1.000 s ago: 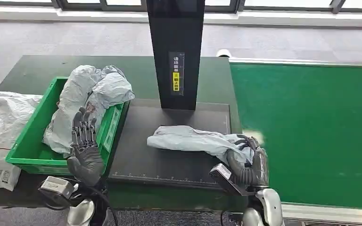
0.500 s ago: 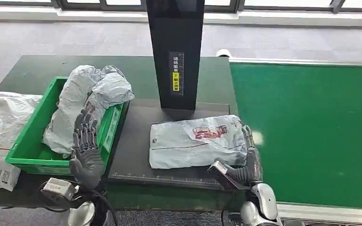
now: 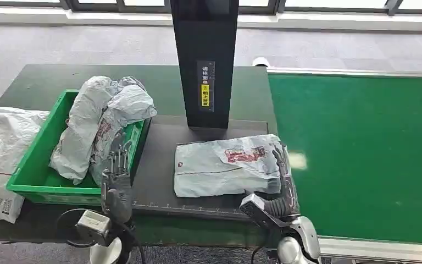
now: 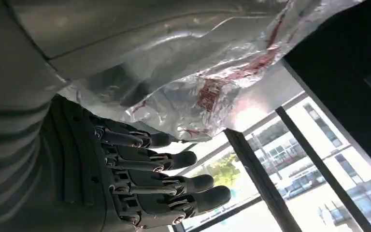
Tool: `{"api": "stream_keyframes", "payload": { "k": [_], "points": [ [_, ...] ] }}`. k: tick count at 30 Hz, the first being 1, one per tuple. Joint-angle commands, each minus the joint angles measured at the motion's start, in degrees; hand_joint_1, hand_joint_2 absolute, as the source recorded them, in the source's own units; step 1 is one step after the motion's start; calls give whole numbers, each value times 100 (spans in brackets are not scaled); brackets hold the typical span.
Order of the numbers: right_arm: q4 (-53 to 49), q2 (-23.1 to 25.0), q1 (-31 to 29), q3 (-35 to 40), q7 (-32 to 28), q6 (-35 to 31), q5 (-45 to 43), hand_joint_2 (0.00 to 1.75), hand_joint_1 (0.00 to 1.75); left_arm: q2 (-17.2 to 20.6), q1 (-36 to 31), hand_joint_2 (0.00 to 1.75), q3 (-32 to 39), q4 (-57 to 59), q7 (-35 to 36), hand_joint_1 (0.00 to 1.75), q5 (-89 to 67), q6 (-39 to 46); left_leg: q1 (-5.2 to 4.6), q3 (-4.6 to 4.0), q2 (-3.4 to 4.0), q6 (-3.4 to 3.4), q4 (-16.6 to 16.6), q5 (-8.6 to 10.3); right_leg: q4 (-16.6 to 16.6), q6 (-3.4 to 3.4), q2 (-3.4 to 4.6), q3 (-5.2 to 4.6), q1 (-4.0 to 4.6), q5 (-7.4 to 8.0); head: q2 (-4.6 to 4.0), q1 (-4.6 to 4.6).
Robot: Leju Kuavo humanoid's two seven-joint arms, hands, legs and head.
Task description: Moved the parcel from conveyor to table for the left to box.
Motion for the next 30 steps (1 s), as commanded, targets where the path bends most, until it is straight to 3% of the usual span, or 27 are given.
{"api": "stream_keyframes", "payload": {
  "k": [1, 4, 5, 9, 12, 13, 16, 17, 23, 30],
  "points": [
    [-410, 50, 147, 44, -11, 43, -41, 175, 0, 71, -293, 0, -323, 678, 13, 0, -62, 53, -4, 3, 0, 1, -8, 6, -5, -2, 0, 0, -4, 4, 0, 0],
    [-1136, 70, 494, 164, -299, 79, -405, 175, 0, 49, -545, 0, -445, 1300, 541, 0, -1327, 308, -2, 2, -3, 0, -7, 5, -5, -3, 2, 0, -2, 3, 0, 0],
    [-1575, 93, 705, 238, -409, 174, -614, 175, 0, 37, -718, 175, -641, 1612, 683, 0, -2007, 486, -5, 0, -17, -1, -11, 11, -6, -3, -12, 1, -4, 2, 0, 0],
    [-2950, 80, 1279, 670, -539, 485, -922, 175, 0, -318, -1698, 175, -1247, 3033, 931, 0, -3039, 785, -5, -17, -61, 2, 2, 14, 2, -1, -63, -1, -4, -6, 0, 0],
    [-3497, -61, 1490, 1076, -784, 581, -1140, 175, 0, -444, -2453, 175, -1435, 3900, 959, 0, -3062, 839, -6, -19, -55, 4, 2, 15, -1, 0, -55, -3, -6, -1, 0, 0],
    [-3586, -120, 1495, 1185, -894, 652, -1294, 175, 0, -473, -2720, 0, -1487, 4264, 1014, 0, -3086, 899, -6, -23, -56, 4, 7, 14, 3, 2, -57, -6, -5, -1, 0, 2],
    [-3967, -378, 1498, 1587, -1025, 677, -1803, 175, 0, -571, -3263, 0, -1692, 5168, 1235, 0, -3418, 1214, -6, -16, -36, 2, 2, 16, -1, 0, -38, -5, -6, 7, 0, 2],
    [-4091, -563, 1486, 1818, -1025, 640, -1985, 175, 0, -571, -3435, 175, -2094, 5480, 1537, 0, -3479, 1397, -4, -13, -34, 2, 5, 12, -1, 0, -36, -2, -3, 6, 0, 0],
    [-4159, -852, 1279, 2385, -1025, 823, -2253, 175, 0, -571, -3801, 175, -3484, 6098, 2320, 0, -3156, 1388, -3, 0, -2, 2, 3, 5, -4, 2, -3, 1, -2, 11, 0, 0],
    [-3990, -928, 982, 2463, -1025, 910, -2433, 175, 0, -571, -3970, 175, -4308, 6452, 2633, 0, -2821, 843, -3, 4, 18, 2, -8, 9, -13, 0, 21, 0, -1, 22, 0, 2]
  ]
}}
